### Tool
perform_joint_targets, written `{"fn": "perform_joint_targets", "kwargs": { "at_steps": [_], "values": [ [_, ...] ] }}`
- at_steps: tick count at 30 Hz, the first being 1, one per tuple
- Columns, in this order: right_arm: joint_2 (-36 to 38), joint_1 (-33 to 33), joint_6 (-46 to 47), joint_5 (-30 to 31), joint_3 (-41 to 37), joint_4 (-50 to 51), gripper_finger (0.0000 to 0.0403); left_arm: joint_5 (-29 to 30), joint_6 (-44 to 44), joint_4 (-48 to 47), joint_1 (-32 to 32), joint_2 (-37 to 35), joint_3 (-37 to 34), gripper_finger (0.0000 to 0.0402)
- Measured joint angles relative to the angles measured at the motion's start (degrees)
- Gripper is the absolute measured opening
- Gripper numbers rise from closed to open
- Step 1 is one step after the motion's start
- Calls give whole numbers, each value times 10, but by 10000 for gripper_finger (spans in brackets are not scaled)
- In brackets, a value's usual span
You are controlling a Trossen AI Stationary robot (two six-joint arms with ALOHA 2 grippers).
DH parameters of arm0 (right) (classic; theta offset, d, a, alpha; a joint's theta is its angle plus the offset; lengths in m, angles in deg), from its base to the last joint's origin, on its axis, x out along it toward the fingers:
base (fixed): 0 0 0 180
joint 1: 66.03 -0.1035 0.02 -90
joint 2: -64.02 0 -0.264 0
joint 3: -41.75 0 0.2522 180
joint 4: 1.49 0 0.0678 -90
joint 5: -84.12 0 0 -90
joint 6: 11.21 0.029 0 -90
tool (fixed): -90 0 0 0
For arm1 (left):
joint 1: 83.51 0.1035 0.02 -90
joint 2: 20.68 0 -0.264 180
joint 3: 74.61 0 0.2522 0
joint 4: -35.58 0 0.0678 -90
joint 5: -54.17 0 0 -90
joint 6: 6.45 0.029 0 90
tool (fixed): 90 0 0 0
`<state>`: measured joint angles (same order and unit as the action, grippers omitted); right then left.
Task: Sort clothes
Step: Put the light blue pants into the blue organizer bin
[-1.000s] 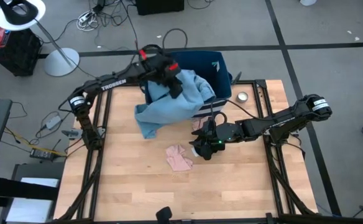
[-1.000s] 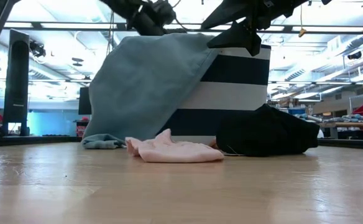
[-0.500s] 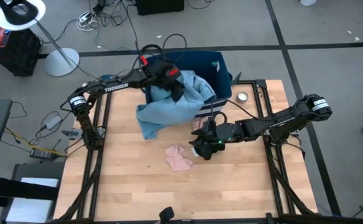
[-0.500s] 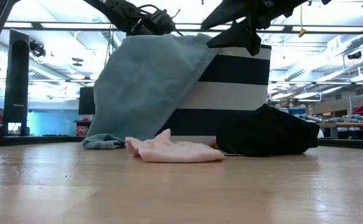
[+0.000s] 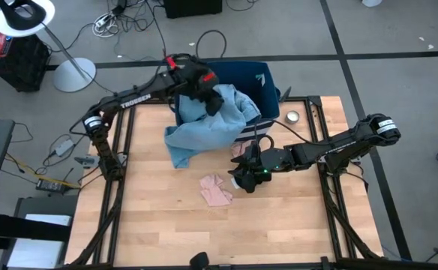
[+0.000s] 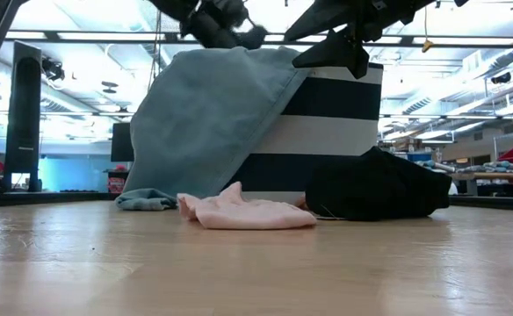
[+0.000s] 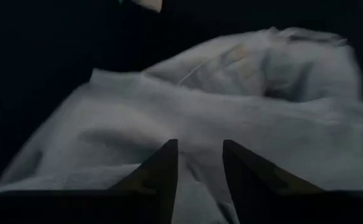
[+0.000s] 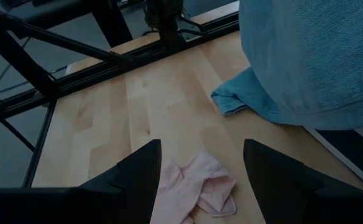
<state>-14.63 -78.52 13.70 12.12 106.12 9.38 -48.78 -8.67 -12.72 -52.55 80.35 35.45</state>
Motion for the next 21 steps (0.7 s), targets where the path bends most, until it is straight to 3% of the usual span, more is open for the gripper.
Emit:
{"fn": "perform_joint_targets", "kwargs": {
  "at_steps": [8, 15, 21],
  "values": [
    [0, 0, 0, 0, 0, 11, 228, 2, 38, -147, -14, -11, 99, 132],
    [0, -3, 33, 20, 0, 66, 229, 9, 51, -157, -48, -106, 66, 131],
    [0, -14, 61, 57, 0, 93, 229, 86, 33, -156, -100, -224, -8, 131]
  ]
}}
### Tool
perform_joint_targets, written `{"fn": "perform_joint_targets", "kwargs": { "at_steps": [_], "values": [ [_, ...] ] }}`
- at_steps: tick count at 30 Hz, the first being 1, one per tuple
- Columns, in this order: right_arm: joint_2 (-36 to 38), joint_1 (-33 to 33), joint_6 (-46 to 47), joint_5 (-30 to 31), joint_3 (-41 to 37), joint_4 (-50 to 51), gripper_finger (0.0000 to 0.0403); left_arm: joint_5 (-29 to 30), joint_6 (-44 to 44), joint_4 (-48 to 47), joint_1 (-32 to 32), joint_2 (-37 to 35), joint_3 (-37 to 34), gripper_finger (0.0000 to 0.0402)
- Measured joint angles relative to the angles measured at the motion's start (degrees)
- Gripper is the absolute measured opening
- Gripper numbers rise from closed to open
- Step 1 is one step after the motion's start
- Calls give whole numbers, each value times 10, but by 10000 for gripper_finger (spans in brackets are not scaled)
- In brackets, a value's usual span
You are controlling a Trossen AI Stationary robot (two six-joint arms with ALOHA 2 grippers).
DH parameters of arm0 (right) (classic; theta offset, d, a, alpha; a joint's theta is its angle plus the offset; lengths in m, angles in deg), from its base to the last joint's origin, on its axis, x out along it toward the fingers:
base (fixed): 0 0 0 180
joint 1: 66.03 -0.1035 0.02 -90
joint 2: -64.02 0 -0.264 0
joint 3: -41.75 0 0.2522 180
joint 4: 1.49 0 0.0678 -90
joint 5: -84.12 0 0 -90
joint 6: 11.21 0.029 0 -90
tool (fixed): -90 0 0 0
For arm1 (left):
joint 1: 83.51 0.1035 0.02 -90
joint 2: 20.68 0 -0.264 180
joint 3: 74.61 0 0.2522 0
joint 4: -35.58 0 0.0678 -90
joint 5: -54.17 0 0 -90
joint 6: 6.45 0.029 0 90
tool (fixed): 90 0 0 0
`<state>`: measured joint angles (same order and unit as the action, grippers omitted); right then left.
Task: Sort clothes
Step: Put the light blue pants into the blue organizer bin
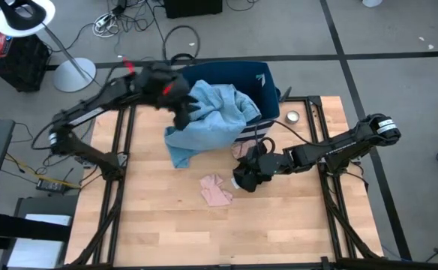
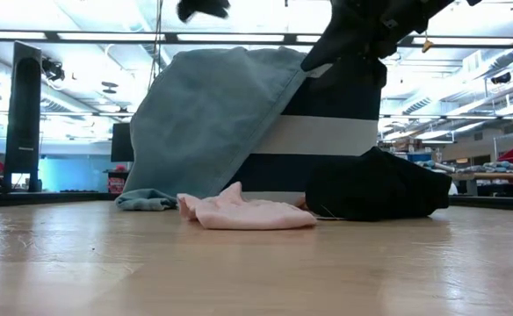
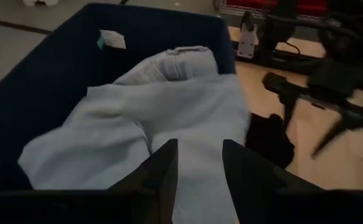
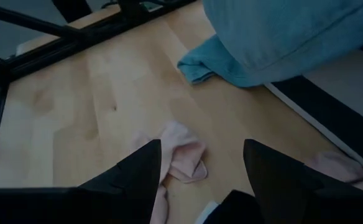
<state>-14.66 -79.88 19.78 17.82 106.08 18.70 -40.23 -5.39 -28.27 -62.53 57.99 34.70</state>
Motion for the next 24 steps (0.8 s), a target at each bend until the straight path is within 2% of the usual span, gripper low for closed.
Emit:
{"fn": "perform_joint_targets", "kwargs": {
  "at_steps": [8, 17, 24],
  "values": [
    [0, -4, 21, 10, 0, 12, 229, 91, -62, 25, -71, -153, -161, 131],
    [-2, -3, 22, 10, -2, 10, 229, 107, -157, 102, -100, -313, -382, 130],
    [-34, 19, 39, 19, -75, -72, 229, 116, -204, 103, -99, -358, -480, 130]
  ]
}}
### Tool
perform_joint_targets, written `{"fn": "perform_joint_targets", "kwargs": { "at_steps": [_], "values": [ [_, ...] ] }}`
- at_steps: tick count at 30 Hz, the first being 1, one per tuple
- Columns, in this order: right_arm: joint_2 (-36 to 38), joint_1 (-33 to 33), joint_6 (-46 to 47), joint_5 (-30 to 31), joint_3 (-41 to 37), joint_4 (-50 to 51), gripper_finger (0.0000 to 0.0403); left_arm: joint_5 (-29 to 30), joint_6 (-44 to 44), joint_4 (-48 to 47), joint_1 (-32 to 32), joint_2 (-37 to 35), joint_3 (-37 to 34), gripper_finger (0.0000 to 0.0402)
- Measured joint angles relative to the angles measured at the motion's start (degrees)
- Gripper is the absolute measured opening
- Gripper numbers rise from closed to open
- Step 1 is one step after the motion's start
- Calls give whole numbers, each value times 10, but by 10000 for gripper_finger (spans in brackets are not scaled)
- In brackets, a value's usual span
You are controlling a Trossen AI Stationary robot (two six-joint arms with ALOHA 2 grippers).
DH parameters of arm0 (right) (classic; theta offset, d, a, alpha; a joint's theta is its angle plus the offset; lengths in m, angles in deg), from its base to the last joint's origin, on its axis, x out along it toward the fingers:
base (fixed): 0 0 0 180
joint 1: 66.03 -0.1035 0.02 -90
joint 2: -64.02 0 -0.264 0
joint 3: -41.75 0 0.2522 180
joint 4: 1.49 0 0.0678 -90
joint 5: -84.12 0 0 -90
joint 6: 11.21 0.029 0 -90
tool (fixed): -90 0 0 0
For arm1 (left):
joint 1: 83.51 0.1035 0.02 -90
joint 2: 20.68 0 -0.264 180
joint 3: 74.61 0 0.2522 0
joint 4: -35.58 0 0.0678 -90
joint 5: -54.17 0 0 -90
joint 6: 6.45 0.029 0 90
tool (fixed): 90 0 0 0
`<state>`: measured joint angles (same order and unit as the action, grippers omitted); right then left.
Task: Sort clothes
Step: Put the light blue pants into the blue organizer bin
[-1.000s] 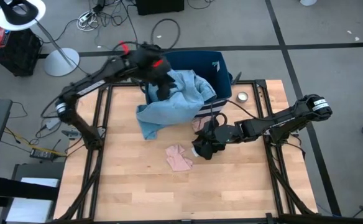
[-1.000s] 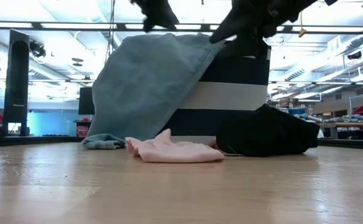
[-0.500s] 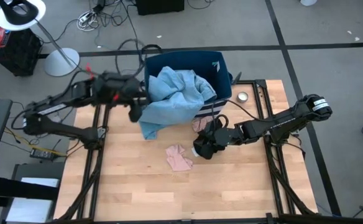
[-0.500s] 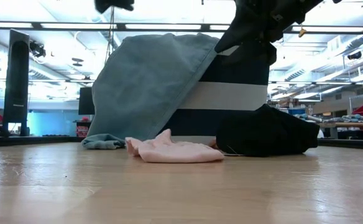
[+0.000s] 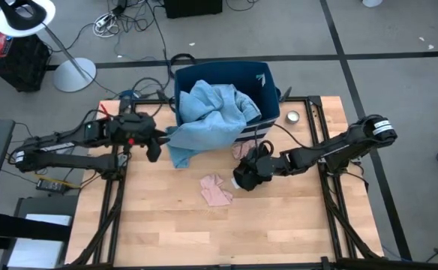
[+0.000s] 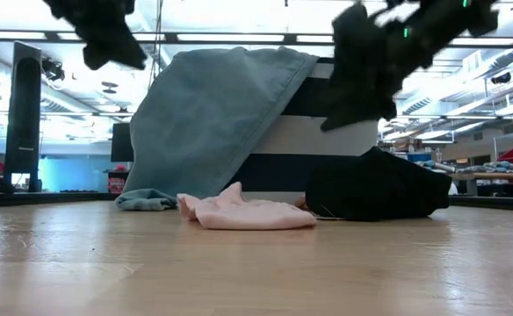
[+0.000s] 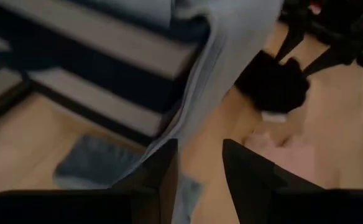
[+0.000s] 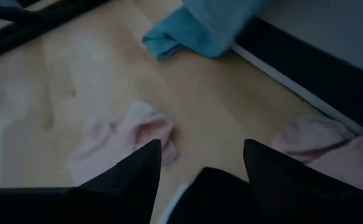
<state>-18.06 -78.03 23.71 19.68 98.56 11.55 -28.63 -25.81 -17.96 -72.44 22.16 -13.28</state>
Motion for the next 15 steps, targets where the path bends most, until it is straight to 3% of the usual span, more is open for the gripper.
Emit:
{"fn": "perform_joint_targets", "kwargs": {
  "at_steps": [6, 15],
  "values": [
    [-49, 24, -14, 3, -56, -172, 229, 73, -3, -10, 0, -1, -44, 130],
    [-147, 37, -40, 3, -57, -264, 228, 136, 16, -14, 2, -2, -80, 130]
  ]
}}
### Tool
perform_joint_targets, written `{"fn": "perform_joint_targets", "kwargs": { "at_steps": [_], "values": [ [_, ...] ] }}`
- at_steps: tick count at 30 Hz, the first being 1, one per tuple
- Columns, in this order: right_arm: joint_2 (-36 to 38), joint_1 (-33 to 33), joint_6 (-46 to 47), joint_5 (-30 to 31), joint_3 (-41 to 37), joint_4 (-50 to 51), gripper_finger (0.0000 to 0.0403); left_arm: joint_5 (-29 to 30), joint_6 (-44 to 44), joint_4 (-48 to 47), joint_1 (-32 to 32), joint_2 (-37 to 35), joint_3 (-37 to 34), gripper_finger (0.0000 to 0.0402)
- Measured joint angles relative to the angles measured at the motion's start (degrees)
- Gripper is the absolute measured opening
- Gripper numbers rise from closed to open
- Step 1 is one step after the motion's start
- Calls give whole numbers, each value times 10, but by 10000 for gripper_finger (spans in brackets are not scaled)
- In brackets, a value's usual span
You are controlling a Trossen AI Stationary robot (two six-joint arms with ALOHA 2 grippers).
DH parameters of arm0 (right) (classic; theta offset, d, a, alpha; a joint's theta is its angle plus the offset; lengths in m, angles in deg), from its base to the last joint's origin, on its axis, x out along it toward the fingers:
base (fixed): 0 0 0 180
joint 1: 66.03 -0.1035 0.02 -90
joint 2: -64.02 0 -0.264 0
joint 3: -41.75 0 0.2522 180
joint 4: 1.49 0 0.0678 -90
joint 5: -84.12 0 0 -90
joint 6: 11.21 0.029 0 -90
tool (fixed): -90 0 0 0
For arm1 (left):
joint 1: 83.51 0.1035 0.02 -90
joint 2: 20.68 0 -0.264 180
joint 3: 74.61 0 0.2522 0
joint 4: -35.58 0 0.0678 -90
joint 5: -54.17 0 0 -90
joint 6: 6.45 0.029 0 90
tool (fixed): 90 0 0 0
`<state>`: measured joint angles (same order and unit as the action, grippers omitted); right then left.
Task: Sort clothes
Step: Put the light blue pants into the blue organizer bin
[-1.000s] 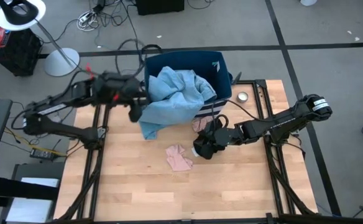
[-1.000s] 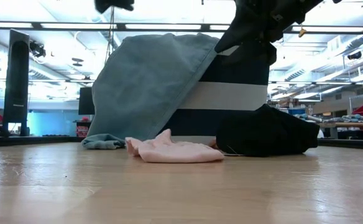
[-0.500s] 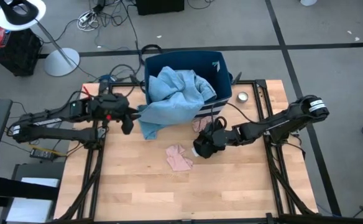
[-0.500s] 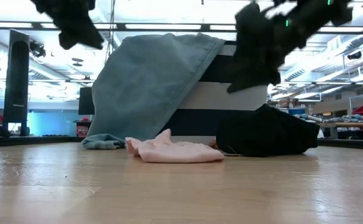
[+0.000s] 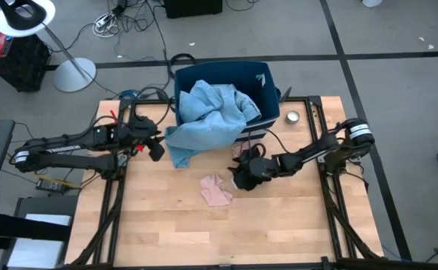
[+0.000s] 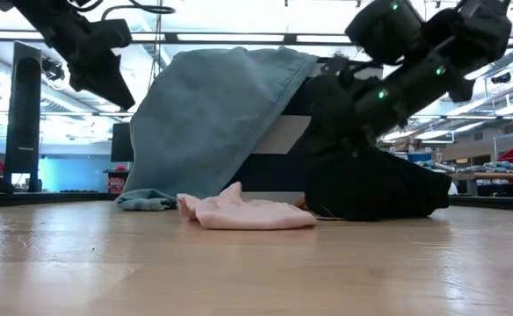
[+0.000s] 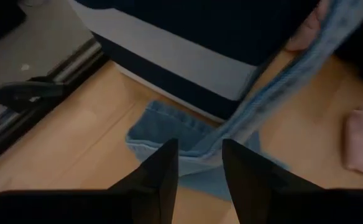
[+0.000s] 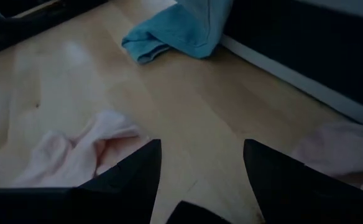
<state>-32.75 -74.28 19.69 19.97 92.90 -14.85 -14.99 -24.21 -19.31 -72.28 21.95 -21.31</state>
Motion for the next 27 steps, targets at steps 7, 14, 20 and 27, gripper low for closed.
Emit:
{"fn": "perform_joint_targets", "kwargs": {
  "at_steps": [7, 14, 20, 27],
  "values": [
    [-24, 10, -1, -13, 0, -46, 228, 46, 6, 26, 0, 0, -26, 44],
    [-22, 18, -28, -17, 0, -73, 148, 100, 30, 97, 1, 10, -42, 3],
    [-24, 31, -36, -12, 0, -74, 13, 100, 40, 123, 1, 44, -73, 2],
    [-24, 10, -131, 80, 21, -78, 4, 75, 38, 170, 1, 61, -100, 1]
  ]
}}
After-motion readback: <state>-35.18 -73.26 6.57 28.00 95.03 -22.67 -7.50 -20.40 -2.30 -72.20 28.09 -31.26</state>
